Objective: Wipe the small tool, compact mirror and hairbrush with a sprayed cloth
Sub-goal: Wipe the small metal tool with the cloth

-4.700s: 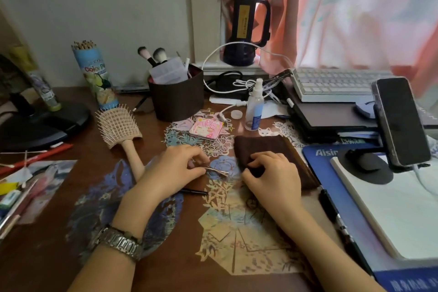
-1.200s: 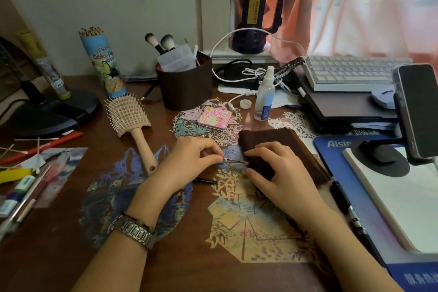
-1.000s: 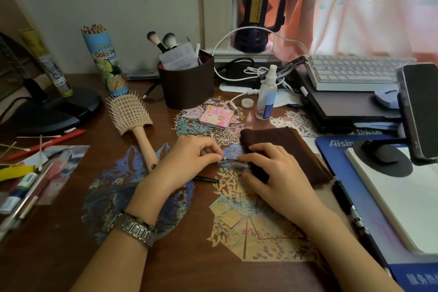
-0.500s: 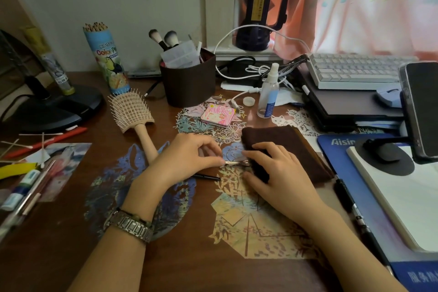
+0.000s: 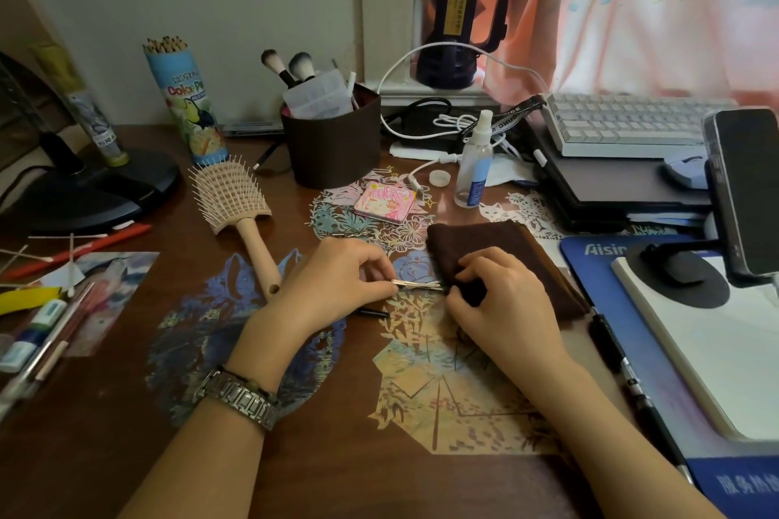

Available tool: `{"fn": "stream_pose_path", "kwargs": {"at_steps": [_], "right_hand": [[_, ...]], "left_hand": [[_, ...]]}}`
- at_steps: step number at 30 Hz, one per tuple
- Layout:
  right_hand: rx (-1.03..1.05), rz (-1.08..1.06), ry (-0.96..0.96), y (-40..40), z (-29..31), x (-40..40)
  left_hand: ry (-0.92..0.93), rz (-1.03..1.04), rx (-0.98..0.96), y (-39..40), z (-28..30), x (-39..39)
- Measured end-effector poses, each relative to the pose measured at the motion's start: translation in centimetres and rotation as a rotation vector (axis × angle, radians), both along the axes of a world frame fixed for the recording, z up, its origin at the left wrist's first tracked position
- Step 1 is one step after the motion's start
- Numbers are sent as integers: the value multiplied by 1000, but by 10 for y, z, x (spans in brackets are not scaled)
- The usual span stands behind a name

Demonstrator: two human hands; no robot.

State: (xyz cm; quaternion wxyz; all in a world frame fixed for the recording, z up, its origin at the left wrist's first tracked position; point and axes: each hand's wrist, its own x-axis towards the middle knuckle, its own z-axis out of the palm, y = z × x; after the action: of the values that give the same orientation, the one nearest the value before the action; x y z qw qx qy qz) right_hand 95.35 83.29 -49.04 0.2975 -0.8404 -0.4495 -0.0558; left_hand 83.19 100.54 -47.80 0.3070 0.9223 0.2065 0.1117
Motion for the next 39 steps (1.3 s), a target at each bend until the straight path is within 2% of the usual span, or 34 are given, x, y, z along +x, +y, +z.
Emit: {"fn": "stream_pose_path", "kwargs": {"at_steps": [8,17,33,39], "right_hand": [[70,38,99,-4,1,3],[-229,140,11,-16,4,7],[-154,142,0,2,2,-22],[-104,135,126,-5,7,-15]], "left_hand": [[-74,45,11,-8,-5,10],[-47,42,83,-7,-4,10],[-79,69,87,-8,-8,15],[-97,64,40,-4,-7,12]]}}
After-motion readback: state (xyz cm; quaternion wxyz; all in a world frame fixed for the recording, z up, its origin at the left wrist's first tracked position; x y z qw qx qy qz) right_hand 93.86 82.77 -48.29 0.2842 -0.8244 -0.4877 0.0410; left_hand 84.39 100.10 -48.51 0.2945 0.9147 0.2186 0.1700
